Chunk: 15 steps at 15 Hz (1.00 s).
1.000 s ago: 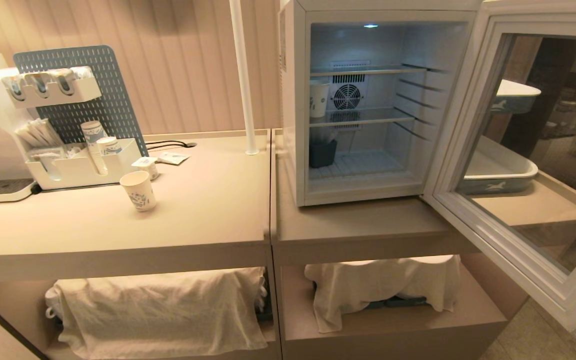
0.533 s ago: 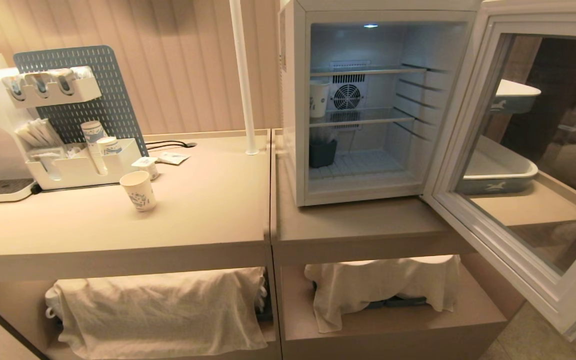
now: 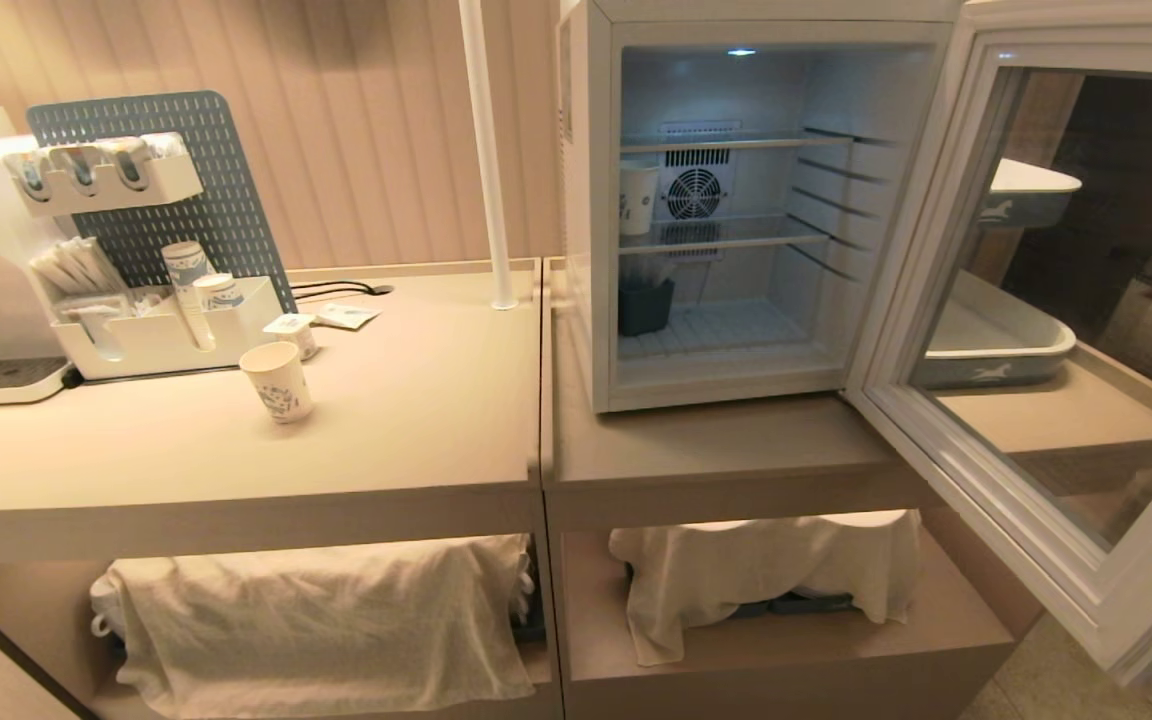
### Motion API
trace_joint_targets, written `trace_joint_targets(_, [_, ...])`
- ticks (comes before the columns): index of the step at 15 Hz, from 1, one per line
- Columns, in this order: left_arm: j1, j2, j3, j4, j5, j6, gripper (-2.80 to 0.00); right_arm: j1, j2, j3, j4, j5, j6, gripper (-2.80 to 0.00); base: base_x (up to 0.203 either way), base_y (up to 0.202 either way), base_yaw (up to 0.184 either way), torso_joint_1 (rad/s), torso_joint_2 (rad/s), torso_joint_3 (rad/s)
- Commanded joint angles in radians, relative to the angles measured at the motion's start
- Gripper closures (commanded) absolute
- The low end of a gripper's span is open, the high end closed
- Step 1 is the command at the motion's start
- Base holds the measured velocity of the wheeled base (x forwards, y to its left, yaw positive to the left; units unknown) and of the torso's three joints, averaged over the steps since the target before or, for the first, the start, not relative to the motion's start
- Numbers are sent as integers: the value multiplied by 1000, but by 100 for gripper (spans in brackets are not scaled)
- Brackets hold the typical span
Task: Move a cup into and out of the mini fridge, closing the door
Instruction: Close the freezer door
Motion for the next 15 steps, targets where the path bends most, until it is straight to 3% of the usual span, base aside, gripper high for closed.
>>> trace_joint_targets(1, [0,1,2,0,0,0,0,17,-4,-1,1,2,36,0,0,0,0,0,0,0])
trace_joint_targets(4, [0,0,2,0,0,0,0,36,-6,-1,1,3,59,0,0,0,0,0,0,0])
trace_joint_targets(10, [0,0,2,0,0,0,0,86,-9,-5,3,31,223,0,0,0,0,0,0,0])
trace_joint_targets(12, [0,1,2,0,0,0,0,91,-6,-3,3,33,236,0,0,0,0,0,0,0])
trace_joint_targets(15, [0,2,2,0,0,0,0,106,-7,-3,0,93,300,0,0,0,0,0,0,0])
